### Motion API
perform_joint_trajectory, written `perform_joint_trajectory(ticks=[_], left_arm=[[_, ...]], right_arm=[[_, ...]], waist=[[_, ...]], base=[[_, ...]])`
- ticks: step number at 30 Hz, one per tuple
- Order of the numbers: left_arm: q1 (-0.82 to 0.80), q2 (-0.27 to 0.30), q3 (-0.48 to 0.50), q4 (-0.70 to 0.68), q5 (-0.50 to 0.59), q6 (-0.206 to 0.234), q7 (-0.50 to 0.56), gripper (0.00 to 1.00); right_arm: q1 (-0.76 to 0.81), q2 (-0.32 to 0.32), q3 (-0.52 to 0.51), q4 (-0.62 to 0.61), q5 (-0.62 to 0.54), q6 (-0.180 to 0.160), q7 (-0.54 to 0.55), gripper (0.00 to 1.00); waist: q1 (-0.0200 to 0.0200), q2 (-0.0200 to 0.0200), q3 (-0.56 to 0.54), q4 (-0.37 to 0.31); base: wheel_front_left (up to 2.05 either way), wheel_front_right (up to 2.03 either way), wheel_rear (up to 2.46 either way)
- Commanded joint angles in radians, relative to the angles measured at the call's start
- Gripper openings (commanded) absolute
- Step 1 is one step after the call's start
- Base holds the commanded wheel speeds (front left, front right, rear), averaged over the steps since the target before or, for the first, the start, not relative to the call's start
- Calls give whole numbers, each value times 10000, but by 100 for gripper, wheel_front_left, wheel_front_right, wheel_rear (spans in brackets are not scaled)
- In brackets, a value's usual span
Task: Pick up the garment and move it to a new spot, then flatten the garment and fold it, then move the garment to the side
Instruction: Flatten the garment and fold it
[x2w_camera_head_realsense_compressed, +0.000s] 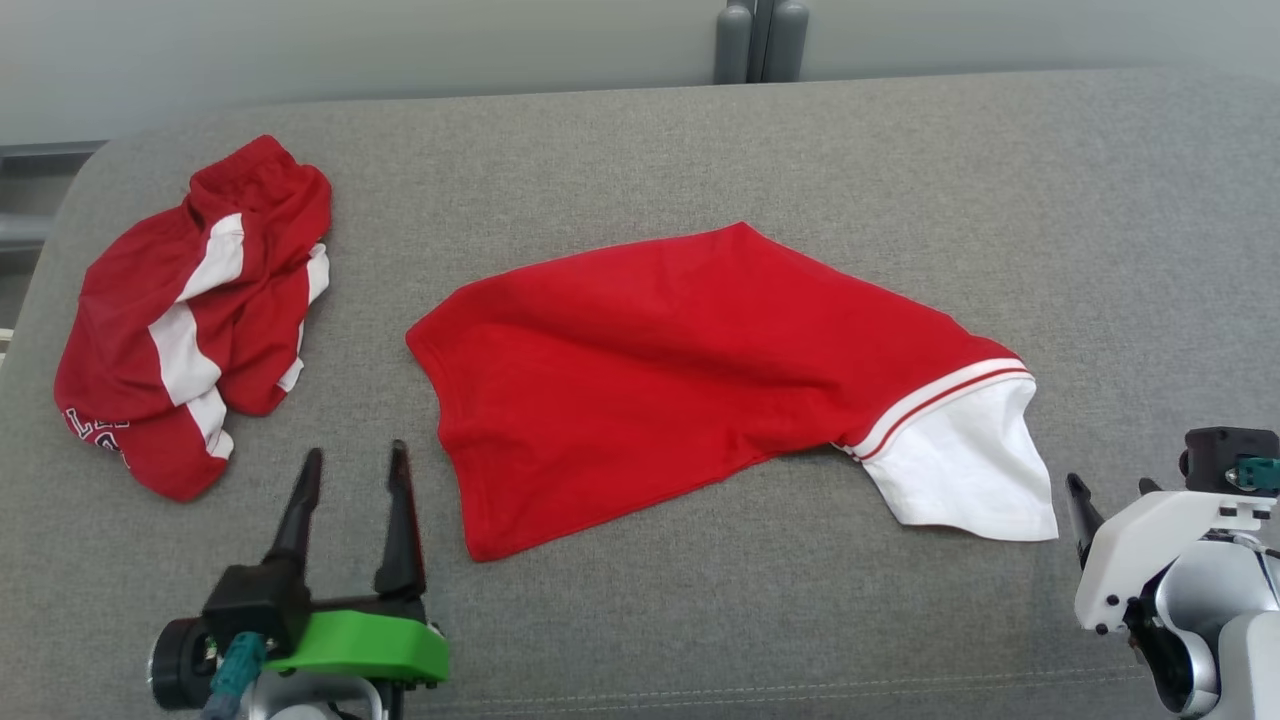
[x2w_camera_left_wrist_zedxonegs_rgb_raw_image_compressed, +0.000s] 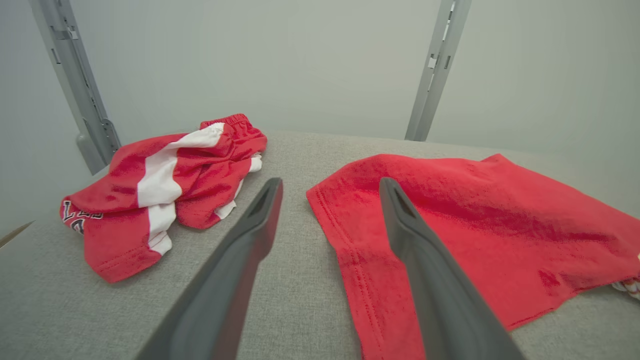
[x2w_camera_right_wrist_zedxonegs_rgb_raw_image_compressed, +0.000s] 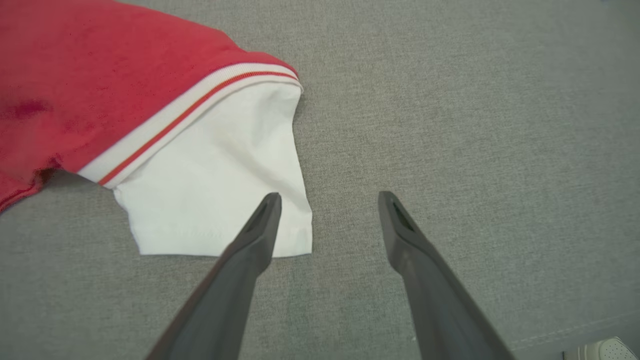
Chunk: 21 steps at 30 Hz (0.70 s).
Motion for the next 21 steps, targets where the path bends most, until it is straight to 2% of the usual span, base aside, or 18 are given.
perform_joint_trajectory(ticks=[1, 4, 11, 16, 21], left_arm=[[192, -54, 330, -114, -208, 304, -4, 100], [423, -147, 441, -41, -238, 542, -4, 100], [910, -93, 644, -46, -105, 523, -4, 100], [1170, 23, 863, -55, -180, 478, -4, 100], [1301, 169, 969, 21, -248, 419, -4, 100]], right_arm=[[-151, -39, -65, 44, 226, -3, -676, 100], [-130, -34, -27, 210, 624, -3, -2015, 100], [254, -51, 846, 493, 1058, -9, -5192, 100], [519, -40, 1332, 640, 996, -8, -6279, 100], [694, -36, 1696, 749, 876, -8, -6599, 100]], waist=[[0, 0, -178, 20], [0, 0, -419, 18], [0, 0, -1124, -15], [0, 0, -1471, -5], [0, 0, -1668, 52]], base=[[0, 0, 0], [0, 0, 0], [0, 0, 0], [0, 0, 0], [0, 0, 0]])
